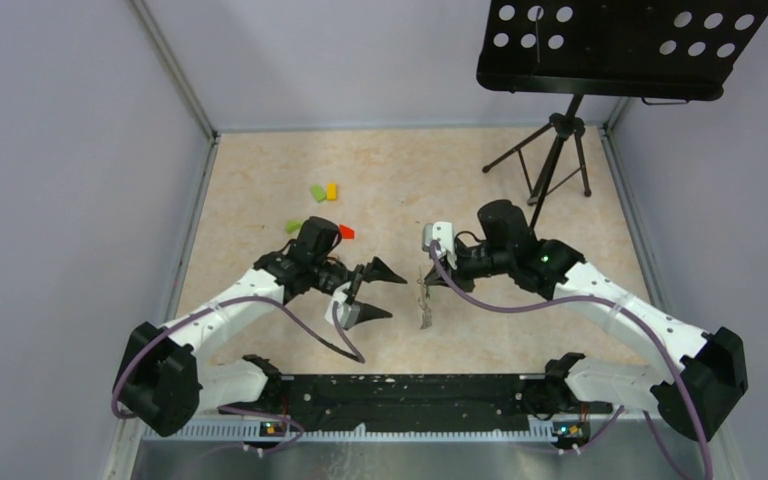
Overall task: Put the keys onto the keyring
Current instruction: Adjust the key on the keyring.
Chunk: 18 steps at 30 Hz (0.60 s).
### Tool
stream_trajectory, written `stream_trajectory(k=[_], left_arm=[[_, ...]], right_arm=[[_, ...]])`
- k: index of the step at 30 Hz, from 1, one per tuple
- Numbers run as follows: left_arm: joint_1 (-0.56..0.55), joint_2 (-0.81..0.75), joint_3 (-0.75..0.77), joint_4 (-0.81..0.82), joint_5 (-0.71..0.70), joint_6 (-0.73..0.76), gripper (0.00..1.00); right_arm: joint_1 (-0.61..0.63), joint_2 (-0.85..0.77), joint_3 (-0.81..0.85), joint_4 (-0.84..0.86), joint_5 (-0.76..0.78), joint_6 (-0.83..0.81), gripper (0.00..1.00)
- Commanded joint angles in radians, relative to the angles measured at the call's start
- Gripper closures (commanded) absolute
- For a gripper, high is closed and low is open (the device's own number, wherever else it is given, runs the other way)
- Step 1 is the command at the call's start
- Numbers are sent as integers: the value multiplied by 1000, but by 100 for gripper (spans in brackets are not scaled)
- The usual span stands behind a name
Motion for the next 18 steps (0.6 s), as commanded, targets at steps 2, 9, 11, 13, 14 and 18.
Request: stream_trajectory(k=[2,9,11,13,14,18], left_arm=[[-5,20,23,216,40,-388,24],[-14,33,17,450,-1,-825,35],[-17,35,7,508,-13,-912,36],[-19,35,-10,575,-20,-993,39],[-21,37,-16,600,-23,-1026,39],[-31,53,-14,647,-45,-1098,44]], right_arm=[[10,-9,-3,39,-29,-16,100],[10,-8,-6,49,-27,-9,100],[10,-6,-5,49,-28,-8,100],[10,-2,-5,50,-29,-7,100],[10,0,-4,50,-30,-6,100],[10,2,-2,52,-32,-3,100]])
